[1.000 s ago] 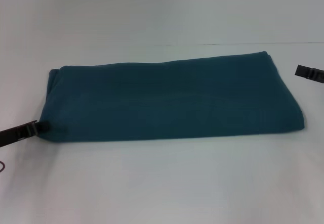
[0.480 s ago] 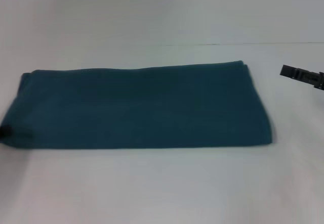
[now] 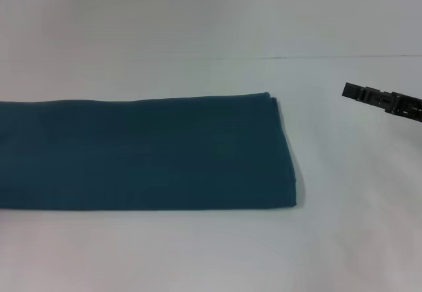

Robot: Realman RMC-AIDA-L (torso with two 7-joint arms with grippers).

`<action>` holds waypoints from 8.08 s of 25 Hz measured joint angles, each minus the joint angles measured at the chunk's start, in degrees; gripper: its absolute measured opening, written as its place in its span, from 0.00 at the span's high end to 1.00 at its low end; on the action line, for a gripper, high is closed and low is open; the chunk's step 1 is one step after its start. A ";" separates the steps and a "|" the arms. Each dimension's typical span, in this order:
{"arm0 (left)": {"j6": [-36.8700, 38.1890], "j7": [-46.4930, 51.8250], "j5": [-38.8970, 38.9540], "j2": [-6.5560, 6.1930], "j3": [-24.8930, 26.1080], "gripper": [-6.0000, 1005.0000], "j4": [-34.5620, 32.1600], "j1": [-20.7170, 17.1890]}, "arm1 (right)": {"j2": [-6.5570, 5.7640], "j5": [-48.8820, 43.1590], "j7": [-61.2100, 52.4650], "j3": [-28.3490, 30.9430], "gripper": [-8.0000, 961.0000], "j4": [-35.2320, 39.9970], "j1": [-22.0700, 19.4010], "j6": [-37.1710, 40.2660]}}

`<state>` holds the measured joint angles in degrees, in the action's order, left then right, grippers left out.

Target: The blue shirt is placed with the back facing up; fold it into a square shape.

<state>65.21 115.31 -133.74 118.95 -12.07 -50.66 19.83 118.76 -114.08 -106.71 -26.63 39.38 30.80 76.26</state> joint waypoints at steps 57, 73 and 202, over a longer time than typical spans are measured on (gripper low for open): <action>26.72 -54.86 35.92 5.24 -16.34 0.11 41.86 13.58 | -5.59 -9.44 -13.69 -7.59 0.13 -5.50 4.67 -2.23; 25.92 -55.30 30.04 4.83 -23.02 0.11 19.57 4.32 | -0.89 -9.35 -15.80 -9.30 0.15 -14.09 12.13 -15.37; 20.48 -53.37 26.88 4.45 -23.25 0.11 18.51 5.14 | -0.65 2.02 -14.63 -12.66 0.69 -20.69 14.10 -30.11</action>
<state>85.69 61.95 -106.87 123.40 -35.32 -32.16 24.97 118.11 -112.05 -121.34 -39.29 18.69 44.90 46.15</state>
